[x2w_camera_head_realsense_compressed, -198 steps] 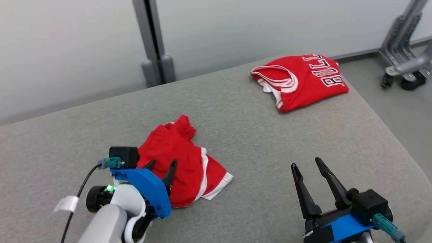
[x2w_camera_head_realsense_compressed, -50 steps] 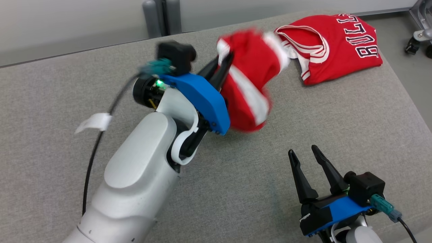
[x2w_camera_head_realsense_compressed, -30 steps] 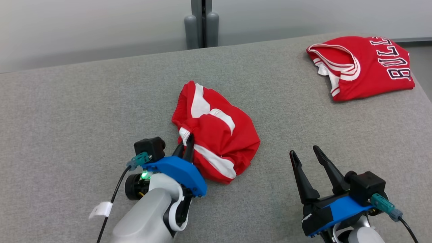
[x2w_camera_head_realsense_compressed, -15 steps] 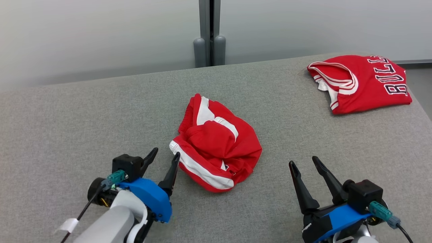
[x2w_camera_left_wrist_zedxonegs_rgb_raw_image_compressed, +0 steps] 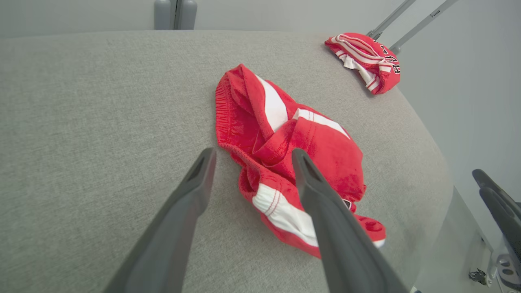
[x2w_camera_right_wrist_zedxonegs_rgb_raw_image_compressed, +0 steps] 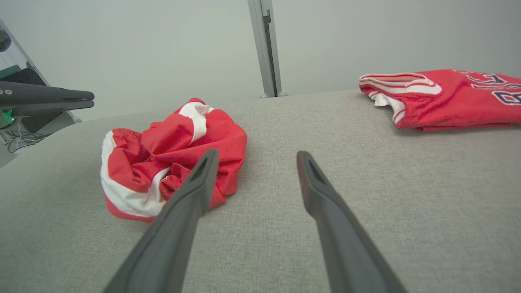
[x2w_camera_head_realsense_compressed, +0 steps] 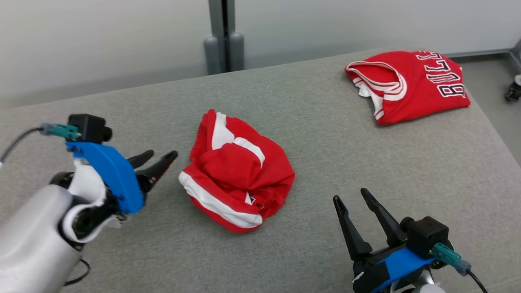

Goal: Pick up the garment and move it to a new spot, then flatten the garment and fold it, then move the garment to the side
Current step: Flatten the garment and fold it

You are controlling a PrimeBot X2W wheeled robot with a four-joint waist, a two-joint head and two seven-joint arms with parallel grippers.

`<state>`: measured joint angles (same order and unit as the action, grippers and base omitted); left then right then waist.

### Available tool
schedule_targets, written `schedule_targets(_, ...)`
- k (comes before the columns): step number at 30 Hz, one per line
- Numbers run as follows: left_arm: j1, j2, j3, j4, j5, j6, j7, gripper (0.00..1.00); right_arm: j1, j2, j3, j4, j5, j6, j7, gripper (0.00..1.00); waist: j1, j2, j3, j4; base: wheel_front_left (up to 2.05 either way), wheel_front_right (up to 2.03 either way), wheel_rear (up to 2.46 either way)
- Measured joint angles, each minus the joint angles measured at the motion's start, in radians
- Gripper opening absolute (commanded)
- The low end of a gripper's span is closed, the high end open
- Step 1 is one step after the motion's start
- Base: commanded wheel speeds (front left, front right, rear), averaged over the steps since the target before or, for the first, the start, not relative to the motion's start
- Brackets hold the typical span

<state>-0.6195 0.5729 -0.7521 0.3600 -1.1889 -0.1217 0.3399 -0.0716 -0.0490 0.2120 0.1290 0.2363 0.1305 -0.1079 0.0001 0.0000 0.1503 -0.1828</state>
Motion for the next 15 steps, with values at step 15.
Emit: schedule_targets(15,-0.036,0.170,0.020,-0.086,-0.175,0.082,0.350,1.00,-0.049,0.000,0.032,0.057,0.048,0.000,-0.072,1.00,0.0000,0.0002,0.099,-0.119,0.00,0.00,0.00)
